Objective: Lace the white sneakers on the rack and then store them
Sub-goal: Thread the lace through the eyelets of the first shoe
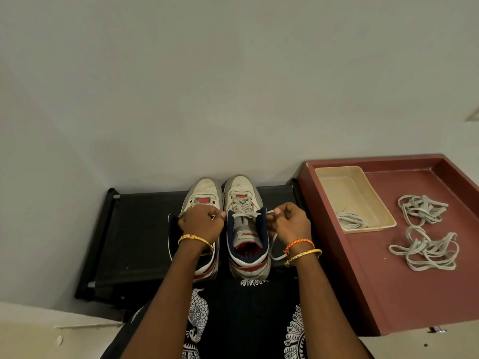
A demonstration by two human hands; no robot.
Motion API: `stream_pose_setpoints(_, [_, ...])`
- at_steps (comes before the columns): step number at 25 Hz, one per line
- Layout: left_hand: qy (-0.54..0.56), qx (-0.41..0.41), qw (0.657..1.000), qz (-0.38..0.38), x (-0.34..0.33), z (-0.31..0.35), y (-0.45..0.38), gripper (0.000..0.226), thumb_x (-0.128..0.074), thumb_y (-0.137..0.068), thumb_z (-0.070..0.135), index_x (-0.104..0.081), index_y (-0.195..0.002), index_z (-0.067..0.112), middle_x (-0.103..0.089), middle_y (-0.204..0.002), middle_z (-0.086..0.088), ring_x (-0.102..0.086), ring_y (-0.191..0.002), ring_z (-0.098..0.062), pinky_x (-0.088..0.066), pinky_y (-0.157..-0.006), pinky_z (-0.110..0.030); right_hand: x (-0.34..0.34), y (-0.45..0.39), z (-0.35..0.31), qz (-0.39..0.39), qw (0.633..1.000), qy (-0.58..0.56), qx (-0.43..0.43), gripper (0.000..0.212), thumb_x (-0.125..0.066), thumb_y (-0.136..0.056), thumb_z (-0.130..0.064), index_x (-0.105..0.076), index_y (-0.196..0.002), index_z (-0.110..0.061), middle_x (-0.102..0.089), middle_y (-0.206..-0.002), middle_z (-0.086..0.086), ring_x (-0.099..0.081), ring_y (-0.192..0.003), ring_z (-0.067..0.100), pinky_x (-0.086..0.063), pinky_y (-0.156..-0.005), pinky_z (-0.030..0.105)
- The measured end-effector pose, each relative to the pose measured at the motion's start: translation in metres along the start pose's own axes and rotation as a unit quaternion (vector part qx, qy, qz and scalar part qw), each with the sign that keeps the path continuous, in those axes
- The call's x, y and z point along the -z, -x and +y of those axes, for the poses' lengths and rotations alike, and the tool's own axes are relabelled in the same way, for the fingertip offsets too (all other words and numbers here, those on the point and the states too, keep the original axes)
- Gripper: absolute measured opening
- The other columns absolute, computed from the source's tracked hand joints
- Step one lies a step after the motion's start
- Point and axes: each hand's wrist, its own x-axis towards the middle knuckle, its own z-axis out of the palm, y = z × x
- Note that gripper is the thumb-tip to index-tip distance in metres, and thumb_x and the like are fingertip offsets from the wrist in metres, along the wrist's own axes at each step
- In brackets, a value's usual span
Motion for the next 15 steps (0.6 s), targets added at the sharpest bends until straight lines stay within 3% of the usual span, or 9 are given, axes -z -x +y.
stream_pose_setpoints(2, [-0.033,0.05,0.998,0.024,-0.001,0.001,0.001,0.024,-0.052,-0.089,0.017,-0.076,-0.088,0.014,-0.065,-0.095,-0.005,-0.048,-0.095,-0.021,-0.036,-0.099,-0.041,0.001,0.002,-0.003,0.002,0.998,-0.062,-0.024,0.025,-0.043,-0.094,0.002,-0.052,-0.074,-0.01,-0.064,-0.073,0.01,-0.067,-0.062,0.02,-0.059,-0.059,0.037])
stream_pose_setpoints(5, [-0.106,0.07,0.99,0.054,0.001,0.009,0.008,0.025,-0.049,-0.088,0.018,-0.074,-0.086,0.02,-0.063,-0.1,0.0,-0.045,-0.108,-0.023,-0.027,-0.099,-0.046,0.002,0.001,-0.002,0.02,0.999,-0.041,-0.006,0.026,-0.046,-0.094,0.0,-0.053,-0.072,-0.011,-0.062,-0.07,0.009,-0.066,-0.06,0.018,-0.059,-0.058,0.039])
stream_pose_setpoints(8, [-0.166,0.028,0.985,0.027,0.014,0.02,0.009,0.024,-0.048,-0.089,0.022,-0.071,-0.084,0.025,-0.057,-0.082,0.009,-0.046,-0.097,-0.017,-0.026,-0.094,-0.041,0.011,-0.002,-0.01,0.033,0.998,0.026,0.047,0.023,-0.059,-0.09,-0.01,-0.06,-0.068,-0.017,-0.062,-0.063,0.003,-0.064,-0.063,0.02,-0.058,-0.072,0.044])
stream_pose_setpoints(10, [-0.038,0.024,0.998,-0.032,0.032,0.029,0.002,0.021,-0.053,-0.089,0.021,-0.073,-0.086,0.021,-0.064,-0.076,0.008,-0.056,-0.089,-0.018,-0.036,-0.093,-0.037,0.022,-0.003,-0.031,0.001,0.997,0.026,0.072,0.018,-0.064,-0.088,-0.013,-0.064,-0.071,-0.019,-0.064,-0.064,-0.001,-0.064,-0.067,0.017,-0.056,-0.076,0.04])
stream_pose_setpoints(12, [0.217,0.068,0.969,-0.094,0.055,0.046,-0.001,0.018,-0.056,-0.088,0.005,-0.072,-0.092,0.003,-0.067,-0.068,-0.001,-0.063,-0.067,-0.013,-0.051,-0.077,-0.029,0.033,0.003,-0.063,-0.047,0.992,0.006,0.113,0.016,-0.065,-0.087,-0.011,-0.066,-0.074,-0.019,-0.065,-0.066,-0.002,-0.063,-0.061,0.007,-0.053,-0.068,0.028])
stream_pose_setpoints(13, [0.286,0.087,0.947,-0.115,0.067,0.056,-0.002,0.018,-0.054,-0.087,0.0,-0.07,-0.094,-0.002,-0.066,-0.064,-0.002,-0.061,-0.056,-0.009,-0.05,-0.066,-0.023,0.036,0.008,-0.082,-0.068,0.988,0.001,0.14,0.015,-0.066,-0.086,-0.009,-0.067,-0.075,-0.019,-0.066,-0.066,-0.003,-0.063,-0.057,0.001,-0.05,-0.065,0.022])
stream_pose_setpoints(15, [0.311,0.101,0.93,-0.168,0.087,0.078,-0.004,0.019,-0.05,-0.091,0.001,-0.069,-0.095,0.001,-0.063,-0.06,0.002,-0.056,-0.046,-0.004,-0.042,-0.055,-0.019,0.04,0.018,-0.118,-0.094,0.975,0.025,0.2,0.016,-0.066,-0.086,-0.008,-0.069,-0.076,-0.02,-0.066,-0.066,-0.006,-0.062,-0.056,-0.002,-0.049,-0.063,0.017])
